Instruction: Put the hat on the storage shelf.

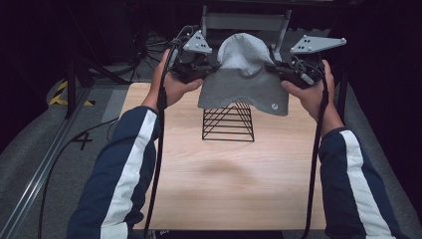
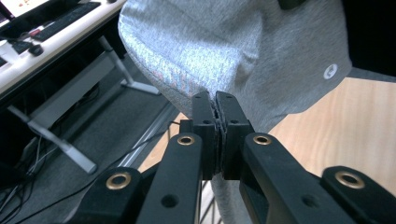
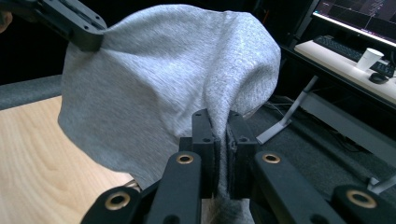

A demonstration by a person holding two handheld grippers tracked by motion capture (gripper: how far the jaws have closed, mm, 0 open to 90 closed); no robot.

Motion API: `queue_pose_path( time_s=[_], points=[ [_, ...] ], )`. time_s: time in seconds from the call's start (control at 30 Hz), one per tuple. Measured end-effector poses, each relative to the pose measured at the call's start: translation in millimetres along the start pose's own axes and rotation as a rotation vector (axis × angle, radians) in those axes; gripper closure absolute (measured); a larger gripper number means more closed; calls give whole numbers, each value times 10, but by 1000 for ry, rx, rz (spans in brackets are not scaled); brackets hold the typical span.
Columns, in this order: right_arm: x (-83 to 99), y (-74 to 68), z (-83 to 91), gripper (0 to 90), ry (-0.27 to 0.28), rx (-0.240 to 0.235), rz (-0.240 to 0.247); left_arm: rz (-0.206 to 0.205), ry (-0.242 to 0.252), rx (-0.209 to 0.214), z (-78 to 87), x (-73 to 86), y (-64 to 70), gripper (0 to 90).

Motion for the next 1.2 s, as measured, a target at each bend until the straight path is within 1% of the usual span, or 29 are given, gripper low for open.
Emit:
queue_pose_path(
  time_s=[0.07,0.1,0.13,0.2,0.23,0.37,0.47,0.57,0.63,0.67,0.73,0.77,0.8,0.83,0.87,0.9,1.03,1.07,1.17,1.2],
  points=[
    [-11,4,-67,848,-9,4,7,9,-6,-8,-54,-1,-66,878],
    [-9,7,-114,848,-16,8,8,23,-1,-4,-76,9,-92,878],
    [-5,11,-147,848,-19,10,3,28,-1,-9,-95,16,-110,878],
    [14,29,-202,848,-20,9,-9,42,1,1,-137,51,-168,878],
    [35,45,-237,848,-23,5,-22,53,2,-1,-156,70,-186,878],
    [126,83,-339,848,-35,-1,-42,68,-7,-1,-221,151,-260,878],
    [193,100,-408,848,-40,-5,-60,93,5,-8,-262,226,-324,878],
    [231,100,-446,849,-45,-10,-63,112,14,2,-286,280,-348,878],
    [273,71,-471,848,-48,-25,-68,106,12,4,-280,305,-340,878],
    [286,57,-465,849,-47,-31,-61,106,13,10,-267,312,-333,878],
    [297,43,-452,848,-46,-38,-59,106,22,15,-230,319,-325,878],
    [298,40,-445,848,-43,-40,-55,113,29,16,-217,320,-313,878],
    [293,37,-417,849,-39,-41,-57,105,26,12,-202,319,-309,878],
    [290,35,-395,849,-36,-45,-56,99,30,18,-181,316,-295,878],
    [288,33,-376,848,-30,-46,-55,100,43,24,-167,309,-273,878],
    [288,33,-376,848,-30,-46,-55,94,40,23,-147,301,-252,878],
    [298,3,-300,848,-22,-51,-47,69,52,46,-109,289,-144,878],
    [307,-7,-290,848,-23,-53,-45,58,42,46,-107,296,-127,878],
    [339,-27,-277,848,-22,-55,-45,66,52,55,-112,327,-90,878],
    [349,-29,-271,848,-21,-57,-50,65,36,52,-117,346,-83,878]
  ],
)
Point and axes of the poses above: each handheld gripper's, and its own axes: z roughly backward along the jaws, x roughly out of its underside, y roughly to its right, the point moved 3 cm from there along -z, roughly forward along the jaws, and after that the axes turned 14 degrees about x, right-handed, at the moved point
